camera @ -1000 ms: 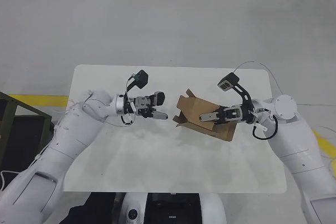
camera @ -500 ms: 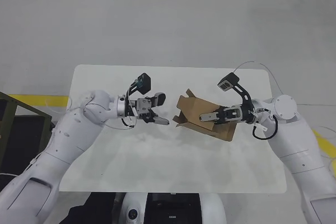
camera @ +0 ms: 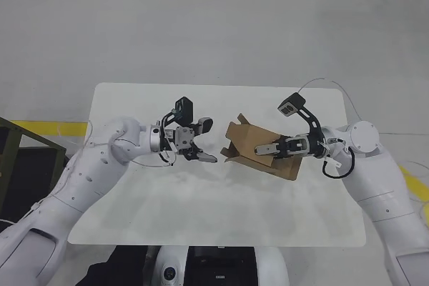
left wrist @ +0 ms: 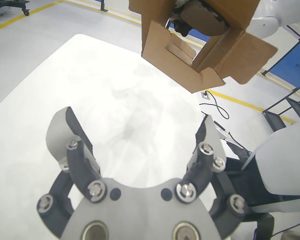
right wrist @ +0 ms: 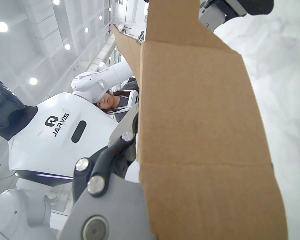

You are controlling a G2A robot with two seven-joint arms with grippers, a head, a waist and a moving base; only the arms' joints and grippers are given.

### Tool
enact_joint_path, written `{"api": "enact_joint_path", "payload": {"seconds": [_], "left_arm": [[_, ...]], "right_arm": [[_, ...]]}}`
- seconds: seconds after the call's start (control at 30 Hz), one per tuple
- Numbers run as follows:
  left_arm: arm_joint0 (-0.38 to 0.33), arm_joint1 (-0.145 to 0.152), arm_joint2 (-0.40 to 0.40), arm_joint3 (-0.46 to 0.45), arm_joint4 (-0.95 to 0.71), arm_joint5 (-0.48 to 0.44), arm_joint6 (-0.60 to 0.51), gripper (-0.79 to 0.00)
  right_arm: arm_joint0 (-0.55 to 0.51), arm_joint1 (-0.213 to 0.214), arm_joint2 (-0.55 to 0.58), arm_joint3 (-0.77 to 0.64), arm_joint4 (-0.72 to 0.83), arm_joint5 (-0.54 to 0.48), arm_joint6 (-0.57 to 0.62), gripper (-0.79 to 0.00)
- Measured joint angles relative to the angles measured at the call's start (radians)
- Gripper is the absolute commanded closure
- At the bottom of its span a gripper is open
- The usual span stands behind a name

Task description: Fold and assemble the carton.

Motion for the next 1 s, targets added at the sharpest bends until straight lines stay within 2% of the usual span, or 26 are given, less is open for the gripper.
{"api": "enact_joint_path", "payload": {"seconds": [0.17,0.4,0.7,1.0], "left_arm": [[-0.013,0.033,0.059,-0.015,0.120,0.000,0.195,-0.785],[-0.067,0.083,0.170,-0.002,0.329,0.000,0.480,-0.785],[-0.143,0.123,0.288,0.019,0.569,0.000,0.784,-0.785],[-0.144,0.123,0.291,0.020,0.577,0.000,0.795,-0.785]], "right_arm": [[0.000,0.000,0.000,0.000,0.000,0.000,0.000,0.000],[0.000,0.000,0.000,0.000,0.000,0.000,0.000,0.000],[0.000,0.000,0.000,0.000,0.000,0.000,0.000,0.000],[0.000,0.000,0.000,0.000,0.000,0.000,0.000,0.000]]}}
